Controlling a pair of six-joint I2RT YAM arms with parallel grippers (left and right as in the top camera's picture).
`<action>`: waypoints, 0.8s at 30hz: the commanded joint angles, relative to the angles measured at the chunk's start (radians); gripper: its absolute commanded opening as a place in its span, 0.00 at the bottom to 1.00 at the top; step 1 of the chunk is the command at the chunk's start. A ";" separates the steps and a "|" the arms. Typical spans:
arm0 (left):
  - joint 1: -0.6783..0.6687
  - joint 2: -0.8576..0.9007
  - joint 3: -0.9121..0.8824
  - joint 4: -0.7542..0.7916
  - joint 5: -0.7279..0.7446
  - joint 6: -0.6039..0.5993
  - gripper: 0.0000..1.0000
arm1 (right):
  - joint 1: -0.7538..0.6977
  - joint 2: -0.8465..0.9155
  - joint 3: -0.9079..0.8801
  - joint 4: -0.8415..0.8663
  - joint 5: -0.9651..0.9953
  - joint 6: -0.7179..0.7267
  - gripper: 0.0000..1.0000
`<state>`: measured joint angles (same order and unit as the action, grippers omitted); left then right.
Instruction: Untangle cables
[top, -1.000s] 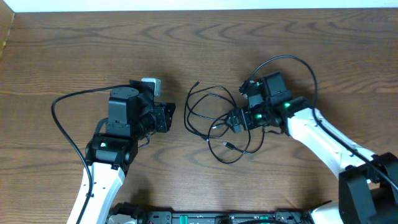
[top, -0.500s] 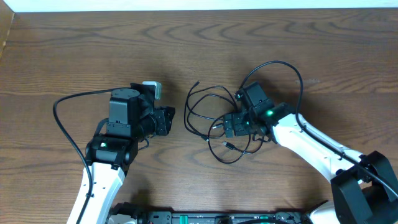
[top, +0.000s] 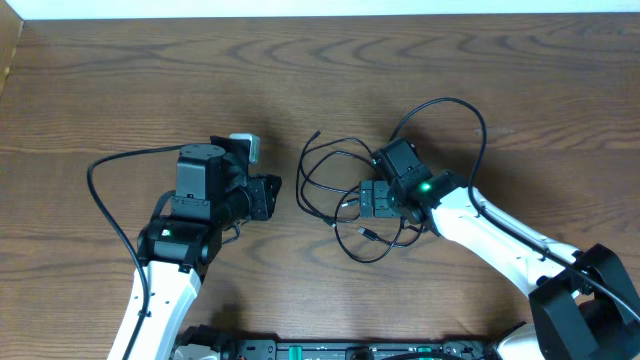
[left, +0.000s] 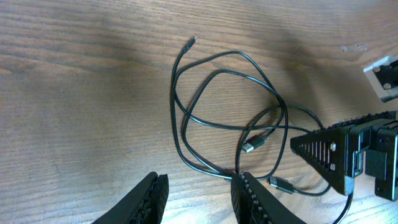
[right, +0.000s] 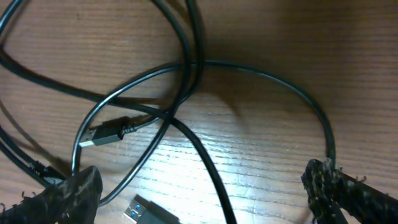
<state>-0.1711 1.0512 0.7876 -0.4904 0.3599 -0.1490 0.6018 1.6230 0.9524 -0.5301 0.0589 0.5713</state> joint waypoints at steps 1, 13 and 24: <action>0.002 0.002 0.015 -0.008 -0.010 0.021 0.39 | 0.009 0.006 -0.005 -0.021 0.034 0.031 0.99; 0.002 0.002 0.015 -0.030 -0.006 0.021 0.39 | 0.040 0.006 -0.005 -0.155 0.041 -0.027 0.99; 0.002 0.002 0.015 -0.049 -0.005 0.021 0.39 | 0.041 0.006 -0.005 -0.166 0.137 -0.072 0.60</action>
<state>-0.1711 1.0512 0.7876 -0.5301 0.3603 -0.1490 0.6361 1.6230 0.9524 -0.6937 0.1253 0.5312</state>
